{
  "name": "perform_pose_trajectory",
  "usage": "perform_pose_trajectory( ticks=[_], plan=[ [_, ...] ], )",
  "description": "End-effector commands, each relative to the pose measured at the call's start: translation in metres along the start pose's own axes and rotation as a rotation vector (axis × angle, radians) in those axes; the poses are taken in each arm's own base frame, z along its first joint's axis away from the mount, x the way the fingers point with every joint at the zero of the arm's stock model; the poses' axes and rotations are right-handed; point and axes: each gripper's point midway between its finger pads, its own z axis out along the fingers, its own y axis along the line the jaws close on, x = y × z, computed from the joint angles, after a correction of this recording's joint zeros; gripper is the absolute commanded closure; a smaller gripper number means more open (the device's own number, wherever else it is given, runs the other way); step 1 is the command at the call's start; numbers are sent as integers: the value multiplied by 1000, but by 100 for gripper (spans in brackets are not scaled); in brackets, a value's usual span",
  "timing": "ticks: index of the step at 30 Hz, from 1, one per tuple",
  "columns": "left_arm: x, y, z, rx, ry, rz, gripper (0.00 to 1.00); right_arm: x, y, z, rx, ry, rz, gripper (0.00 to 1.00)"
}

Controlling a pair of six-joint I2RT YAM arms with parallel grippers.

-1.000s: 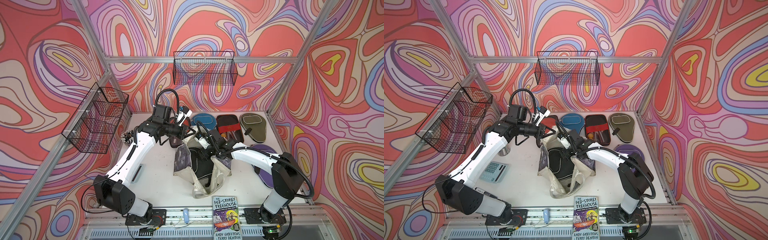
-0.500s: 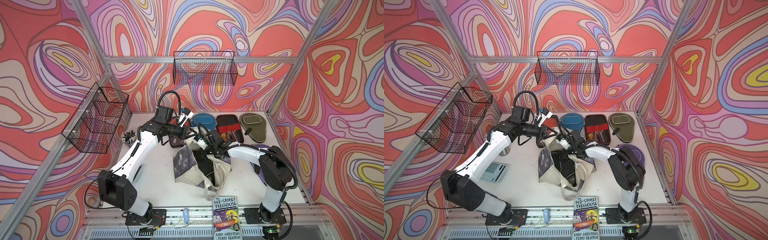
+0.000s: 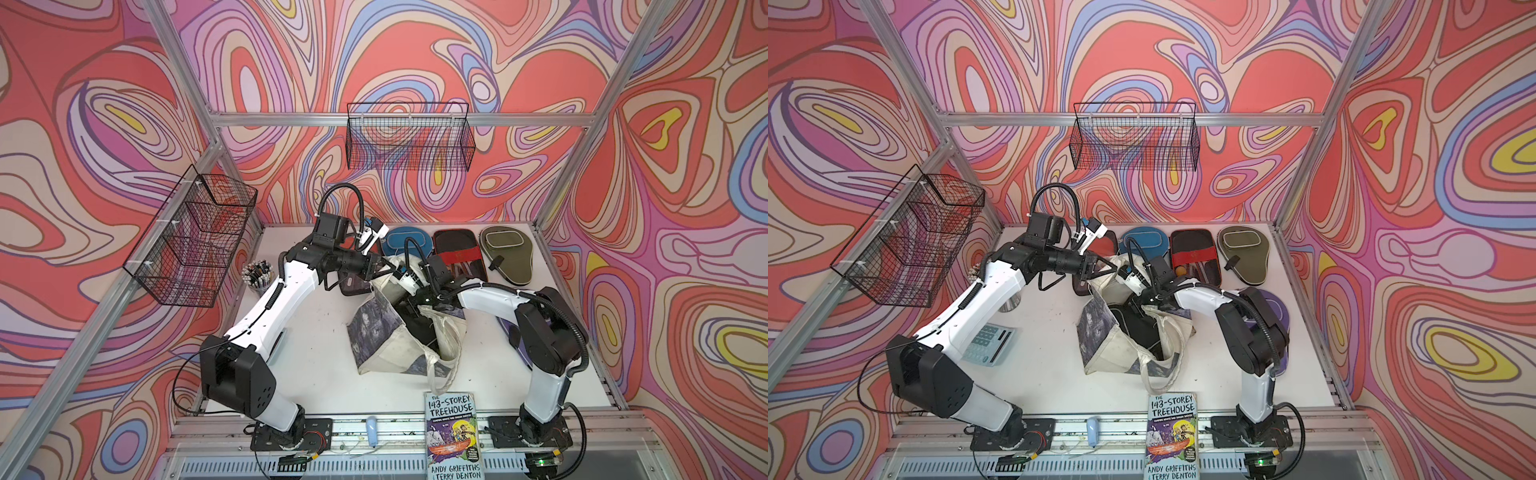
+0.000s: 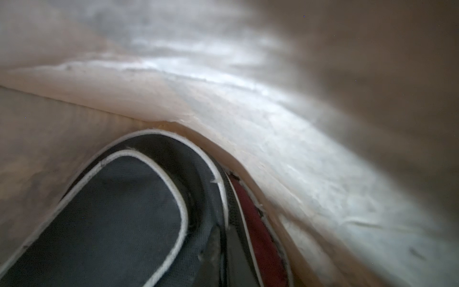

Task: Remove the ping pong set from the canvas bag
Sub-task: Pick up the ping pong set from the canvas bag.

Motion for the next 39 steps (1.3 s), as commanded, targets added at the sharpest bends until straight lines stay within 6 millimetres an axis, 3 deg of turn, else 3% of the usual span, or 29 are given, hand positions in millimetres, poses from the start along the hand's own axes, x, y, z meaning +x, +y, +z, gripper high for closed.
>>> perform_pose_trajectory(
  ticks=[1, 7, 12, 22, 34, 39],
  plan=[
    [-20, -28, -14, 80, -69, 134, 100, 42, -9, -18, 57, 158, 102, 100],
    [-17, -21, -12, 44, -56, 135, 100, -2, 4, -61, 122, 27, 21, 100],
    [-12, -12, -9, 12, -40, 131, 100, -24, 19, -91, 146, -61, -28, 100],
    [-10, -1, -11, -54, -29, 139, 100, -39, 38, -137, 213, -135, -88, 100],
    [-13, 8, -20, -140, -21, 180, 100, -74, 49, -193, 337, -264, -136, 100],
    [-15, 11, -23, -154, -26, 181, 85, -80, 54, -208, 364, -288, -150, 100]
  ],
)
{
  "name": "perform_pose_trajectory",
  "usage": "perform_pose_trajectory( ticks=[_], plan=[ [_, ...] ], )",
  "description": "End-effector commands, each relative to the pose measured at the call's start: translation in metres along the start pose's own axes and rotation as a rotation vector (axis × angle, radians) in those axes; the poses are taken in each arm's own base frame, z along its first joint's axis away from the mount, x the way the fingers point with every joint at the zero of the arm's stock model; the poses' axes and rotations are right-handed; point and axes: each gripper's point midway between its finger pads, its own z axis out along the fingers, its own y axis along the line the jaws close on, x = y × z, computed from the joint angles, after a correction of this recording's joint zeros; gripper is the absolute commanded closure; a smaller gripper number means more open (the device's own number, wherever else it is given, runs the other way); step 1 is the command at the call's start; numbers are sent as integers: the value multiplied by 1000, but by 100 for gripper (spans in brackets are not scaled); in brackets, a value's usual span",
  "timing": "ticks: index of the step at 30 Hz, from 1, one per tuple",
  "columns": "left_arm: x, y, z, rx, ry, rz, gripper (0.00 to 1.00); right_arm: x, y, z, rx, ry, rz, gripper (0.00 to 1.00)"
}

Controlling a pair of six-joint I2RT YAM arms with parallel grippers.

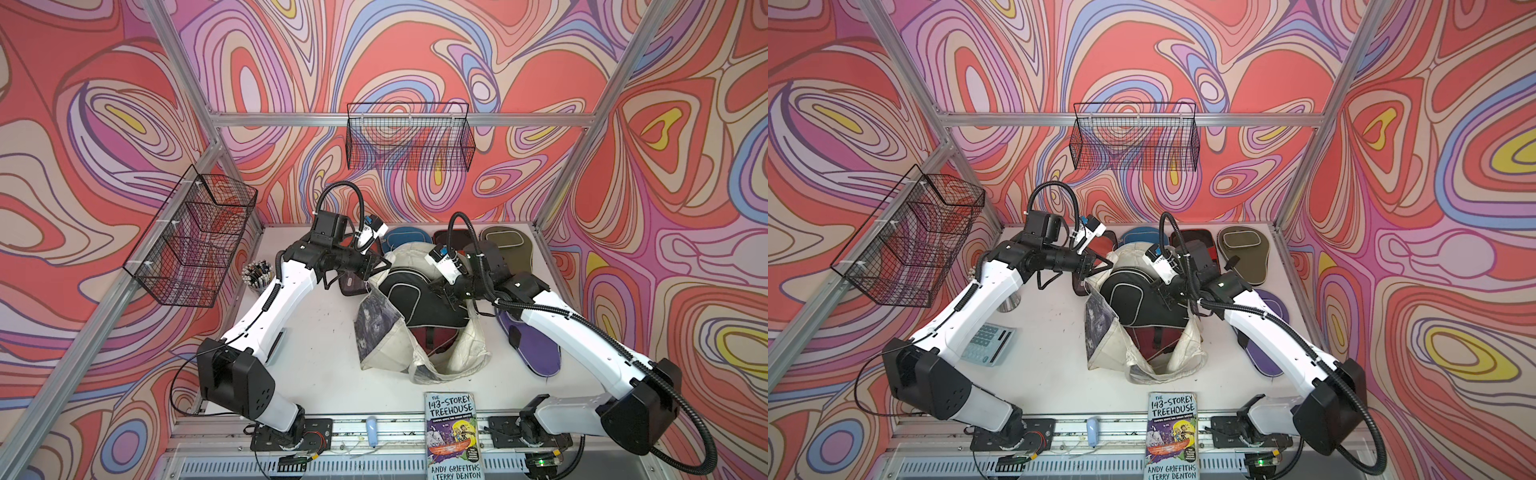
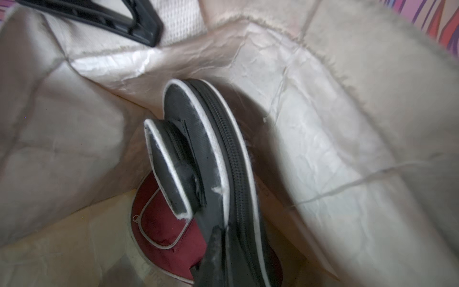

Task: Remove the ping pong set from the canvas bag
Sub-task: Pick up the ping pong set from the canvas bag.

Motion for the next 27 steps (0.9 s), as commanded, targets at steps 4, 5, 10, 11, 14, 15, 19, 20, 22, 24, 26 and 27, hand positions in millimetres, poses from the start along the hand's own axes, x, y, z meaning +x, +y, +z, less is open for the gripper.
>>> perform_pose_trajectory(
  ticks=[4, 5, 10, 11, 14, 15, 19, 20, 22, 24, 26, 27],
  plan=[
    [-14, -3, -20, -34, -37, 57, 51, -49, -3, -43, 67, -157, -60, 100],
    [-15, -3, -23, -38, -43, 63, 40, -51, -3, -45, 70, -163, -63, 100],
    [-23, -4, -31, -49, -67, 82, 15, -54, -3, -47, 72, -165, -76, 100],
    [-24, -5, -32, -47, -71, 85, 15, -52, -3, -44, 70, -155, -77, 100],
    [-25, -7, -31, -29, -74, 76, 15, -42, -6, -32, 63, -117, -66, 100],
    [-24, -7, -30, -24, -75, 73, 15, -39, -6, -27, 54, -100, -61, 100],
    [-21, -2, -25, -19, -67, 42, 16, -25, -7, -7, 27, -28, -39, 91],
    [-21, 0, -23, -27, -65, 31, 16, -21, -9, -3, 32, -11, -36, 86],
    [-20, 8, -20, -57, -53, 6, 16, -13, -15, 4, 53, 27, -27, 77],
    [-18, 17, -16, -82, -28, -27, 16, -4, -23, 12, 84, 65, -18, 73],
    [-19, 24, -11, -92, -9, -58, 16, 3, -29, 17, 112, 98, -11, 68],
    [-19, 25, -8, -89, -2, -69, 16, 6, -31, 18, 117, 108, -9, 66]
  ],
)
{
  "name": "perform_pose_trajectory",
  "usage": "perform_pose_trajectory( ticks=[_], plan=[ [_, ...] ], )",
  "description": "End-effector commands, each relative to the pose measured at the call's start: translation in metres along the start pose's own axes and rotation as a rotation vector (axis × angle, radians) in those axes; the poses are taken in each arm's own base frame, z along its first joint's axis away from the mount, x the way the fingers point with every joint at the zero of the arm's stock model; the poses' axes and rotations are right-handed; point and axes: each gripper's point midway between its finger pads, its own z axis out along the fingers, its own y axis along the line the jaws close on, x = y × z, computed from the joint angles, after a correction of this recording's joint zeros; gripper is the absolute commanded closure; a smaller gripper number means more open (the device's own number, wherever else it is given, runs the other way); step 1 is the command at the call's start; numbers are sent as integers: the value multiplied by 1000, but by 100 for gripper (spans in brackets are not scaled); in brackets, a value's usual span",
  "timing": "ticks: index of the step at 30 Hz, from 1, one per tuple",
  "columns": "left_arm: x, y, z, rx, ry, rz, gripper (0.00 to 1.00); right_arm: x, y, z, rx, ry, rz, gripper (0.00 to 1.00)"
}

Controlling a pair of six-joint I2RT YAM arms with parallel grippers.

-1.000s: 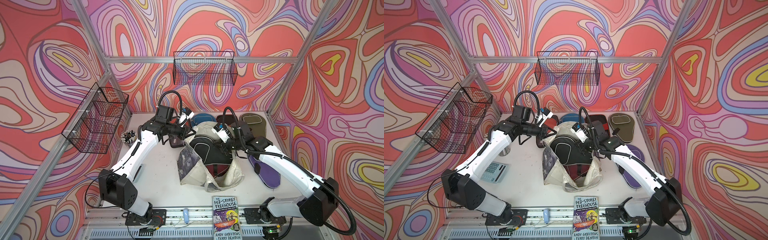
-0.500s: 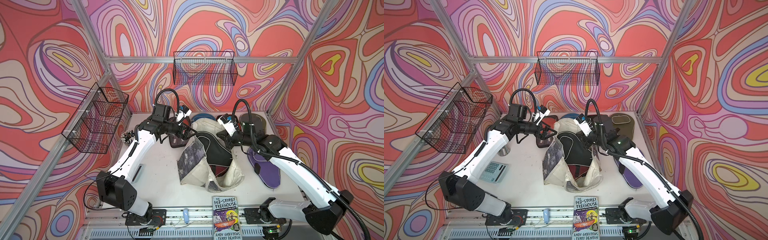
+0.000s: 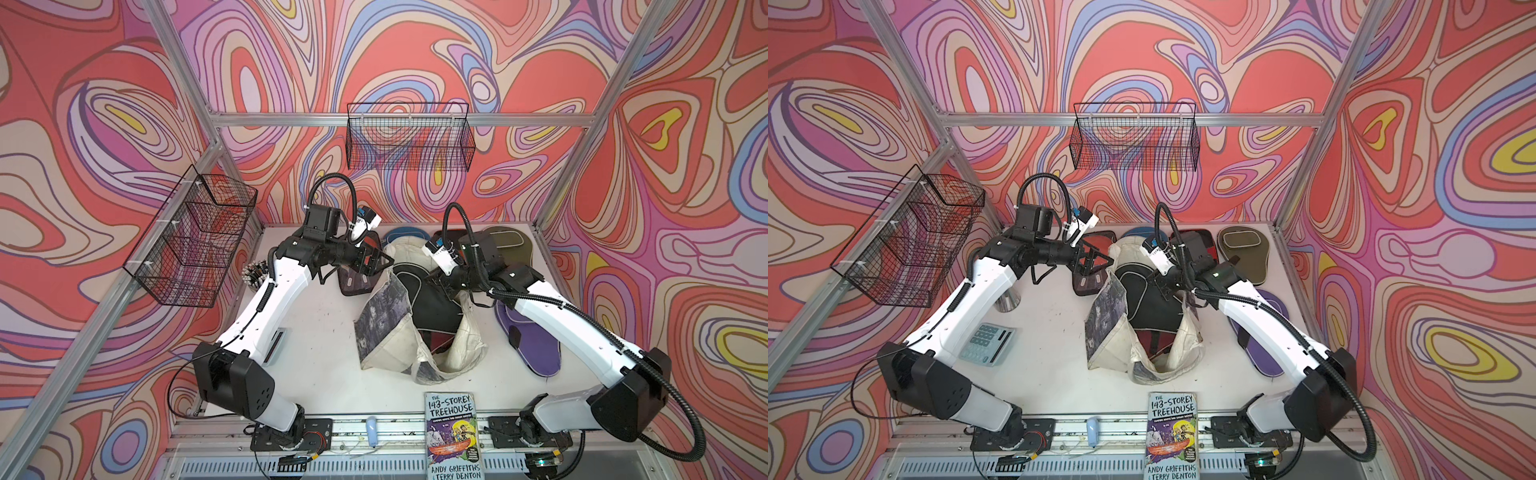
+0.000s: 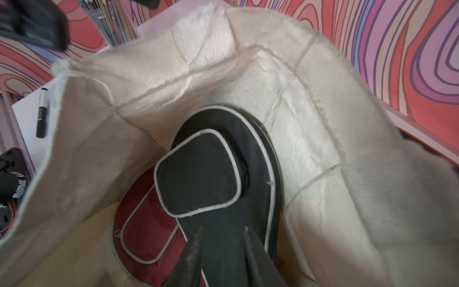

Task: Remove the ping pong set from the canvas bag
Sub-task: Pick up the ping pong set from the canvas bag.

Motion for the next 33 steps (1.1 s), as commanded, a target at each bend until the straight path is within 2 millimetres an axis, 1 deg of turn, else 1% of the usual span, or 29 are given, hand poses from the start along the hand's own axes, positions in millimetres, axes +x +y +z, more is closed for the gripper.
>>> perform_pose_trajectory(
  ticks=[1, 5, 8, 11, 14, 15, 17, 20, 25, 26, 30, 33],
  plan=[
    [3, 10, 10, -18, 45, -59, 16, 18, -12, 8, 54, 76, 6, 64],
    [0, 6, 21, 8, 53, -66, 16, 23, -15, 13, 66, 97, 10, 51],
    [2, 4, 32, 18, 75, -76, 17, 24, -15, 17, 61, 104, 11, 48],
    [5, 7, 40, 7, 103, -86, 18, 23, -14, 18, 49, 105, 10, 47],
    [8, 10, 47, 2, 121, -104, 24, 22, -13, 19, 42, 107, 6, 46],
    [7, 10, 48, 2, 123, -105, 27, 22, -13, 19, 42, 107, 5, 46],
    [9, 11, 51, 2, 131, -112, 37, 23, -13, 22, 40, 115, 6, 45],
    [12, 13, 54, 0, 145, -120, 62, 27, -14, 25, 41, 129, 9, 42],
    [12, 13, 54, -1, 149, -119, 95, 34, -16, 30, 50, 152, 21, 39],
    [12, 12, 54, -1, 149, -119, 100, 35, -17, 30, 53, 156, 22, 38],
    [8, 7, 46, -2, 146, -94, 100, 40, -20, 33, 66, 177, 27, 36],
    [3, -1, 34, -2, 129, -56, 100, 44, -20, 36, 71, 191, 30, 32]
  ],
)
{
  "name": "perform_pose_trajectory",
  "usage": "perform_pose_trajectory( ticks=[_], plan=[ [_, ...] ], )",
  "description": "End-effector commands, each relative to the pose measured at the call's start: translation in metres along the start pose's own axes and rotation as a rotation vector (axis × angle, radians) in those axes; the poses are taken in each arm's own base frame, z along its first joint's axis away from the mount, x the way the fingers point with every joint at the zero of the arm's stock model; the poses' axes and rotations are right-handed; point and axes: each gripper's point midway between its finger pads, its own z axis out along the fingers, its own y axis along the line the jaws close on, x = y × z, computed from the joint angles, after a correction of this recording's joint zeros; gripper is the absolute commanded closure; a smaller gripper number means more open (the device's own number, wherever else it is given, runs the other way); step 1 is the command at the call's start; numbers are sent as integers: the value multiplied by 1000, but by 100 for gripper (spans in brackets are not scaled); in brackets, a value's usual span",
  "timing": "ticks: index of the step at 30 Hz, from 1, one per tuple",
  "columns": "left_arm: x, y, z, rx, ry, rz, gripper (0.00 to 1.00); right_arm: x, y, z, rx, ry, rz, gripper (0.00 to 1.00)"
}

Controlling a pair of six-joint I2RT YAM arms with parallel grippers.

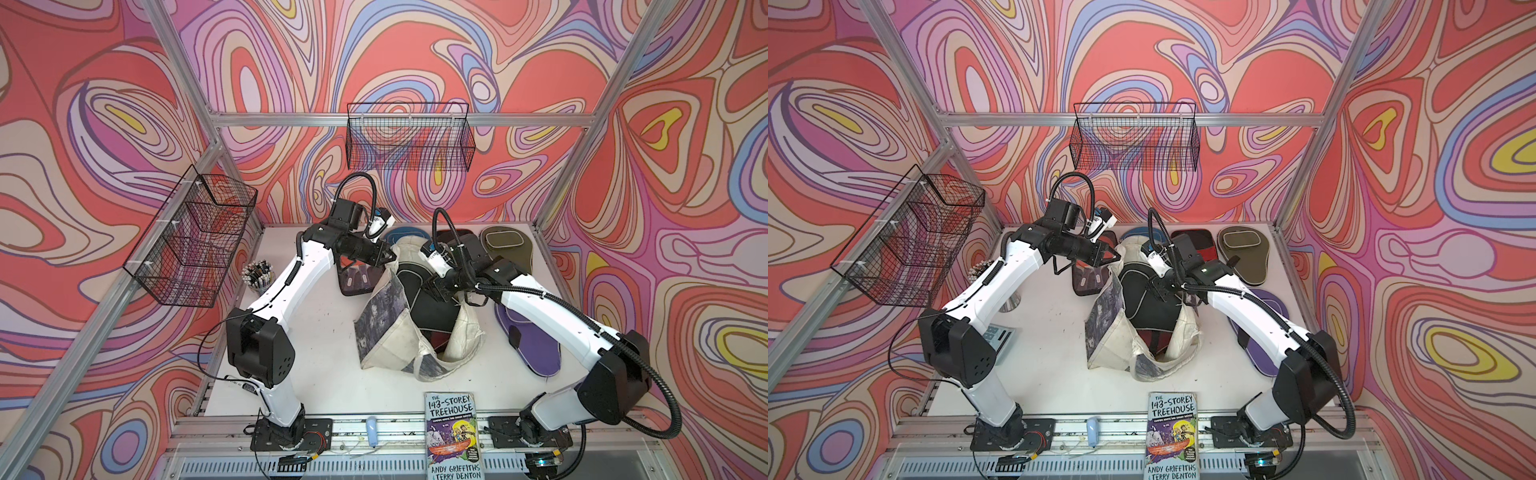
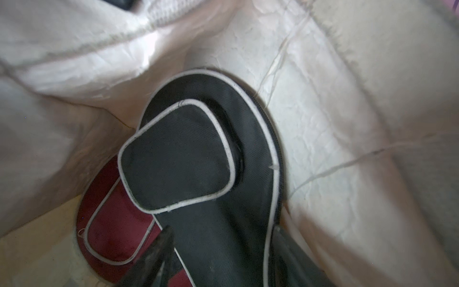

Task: Remove the ping pong set from the canvas bag
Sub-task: Pick up the ping pong set from the canvas bag.

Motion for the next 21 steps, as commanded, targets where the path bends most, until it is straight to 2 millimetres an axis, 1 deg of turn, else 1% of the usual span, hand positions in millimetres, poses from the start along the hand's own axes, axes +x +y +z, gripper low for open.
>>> perform_pose_trajectory(
  ticks=[1, 5, 7, 10, 13, 17, 18, 19, 20, 21],
  plan=[
    [-5, -18, -23, -2, -21, 72, 100, 19, -4, 11, 10, 76, 10, 31],
    [-7, -33, -42, 5, -57, 127, 100, 22, -4, 18, 4, 87, 13, 27],
    [-6, -39, -48, 11, -69, 149, 100, 23, -2, 23, -15, 90, 16, 25],
    [-5, -42, -51, 18, -81, 166, 100, 26, 5, 32, -59, 99, 15, 23],
    [-3, -43, -49, 32, -77, 167, 100, 31, 12, 41, -116, 113, 18, 22],
    [-2, -45, -48, 45, -78, 172, 100, 36, 21, 45, -188, 121, 23, 22],
    [-2, -44, -47, 45, -77, 171, 100, 37, 24, 45, -209, 120, 23, 23],
    [-2, -44, -47, 45, -78, 175, 100, 37, 27, 43, -227, 117, 21, 28],
    [-2, -44, -48, 44, -80, 176, 100, 37, 30, 41, -246, 115, 18, 34],
    [-2, -44, -47, 44, -79, 177, 100, 35, 33, 38, -260, 110, 14, 46]
  ],
)
